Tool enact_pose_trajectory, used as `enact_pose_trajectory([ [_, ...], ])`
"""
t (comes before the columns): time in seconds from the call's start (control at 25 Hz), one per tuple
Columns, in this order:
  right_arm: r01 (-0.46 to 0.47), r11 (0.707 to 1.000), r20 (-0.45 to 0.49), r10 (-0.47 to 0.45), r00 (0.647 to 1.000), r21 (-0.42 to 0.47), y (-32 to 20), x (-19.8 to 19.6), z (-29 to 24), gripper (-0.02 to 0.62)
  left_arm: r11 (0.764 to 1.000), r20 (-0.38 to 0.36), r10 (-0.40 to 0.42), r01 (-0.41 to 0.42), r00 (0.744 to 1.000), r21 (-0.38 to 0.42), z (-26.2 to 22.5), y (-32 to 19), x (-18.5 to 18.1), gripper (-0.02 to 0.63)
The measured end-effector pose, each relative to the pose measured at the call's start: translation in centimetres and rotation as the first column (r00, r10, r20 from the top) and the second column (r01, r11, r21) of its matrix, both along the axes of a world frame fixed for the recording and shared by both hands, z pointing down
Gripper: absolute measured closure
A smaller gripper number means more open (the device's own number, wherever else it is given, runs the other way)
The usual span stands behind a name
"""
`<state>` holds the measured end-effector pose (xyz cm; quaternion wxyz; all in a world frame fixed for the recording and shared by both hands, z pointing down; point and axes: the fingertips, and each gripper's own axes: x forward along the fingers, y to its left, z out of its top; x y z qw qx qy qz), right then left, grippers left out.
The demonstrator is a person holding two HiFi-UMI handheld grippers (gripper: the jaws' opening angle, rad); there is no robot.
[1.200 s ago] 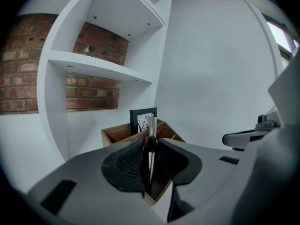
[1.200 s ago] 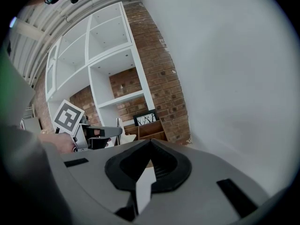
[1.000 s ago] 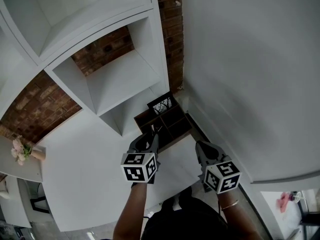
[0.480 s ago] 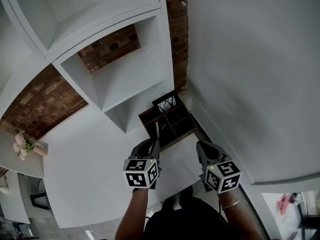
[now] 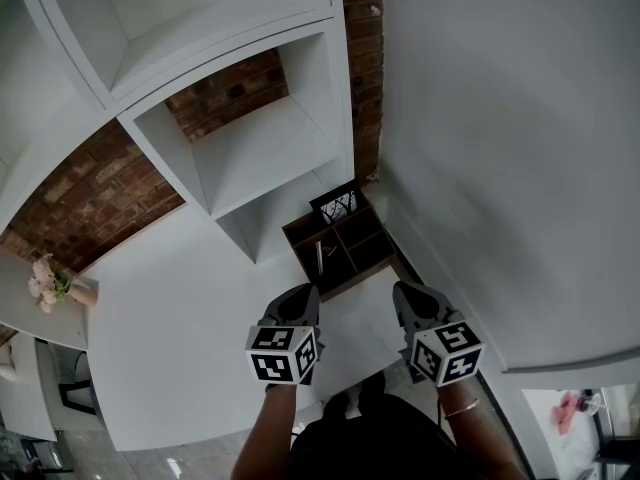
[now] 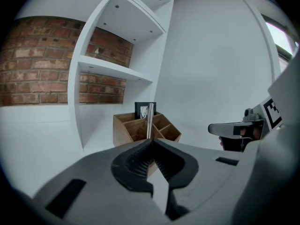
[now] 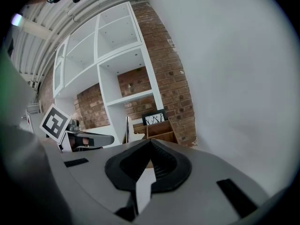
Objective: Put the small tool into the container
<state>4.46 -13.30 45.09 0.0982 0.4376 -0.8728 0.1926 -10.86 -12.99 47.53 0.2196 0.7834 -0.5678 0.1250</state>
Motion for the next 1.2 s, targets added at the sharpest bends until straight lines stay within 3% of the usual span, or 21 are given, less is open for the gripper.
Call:
enact_pose_trajectory([
  [1.2,0.015,0.998,-0.01,-0.015,1.0,0.068,0.9,-0.5,-1.6,0.591,0.998,-0.027,-0.034,0.035,0.999,0.047,-1.8,2.1,-1.0,0.592],
])
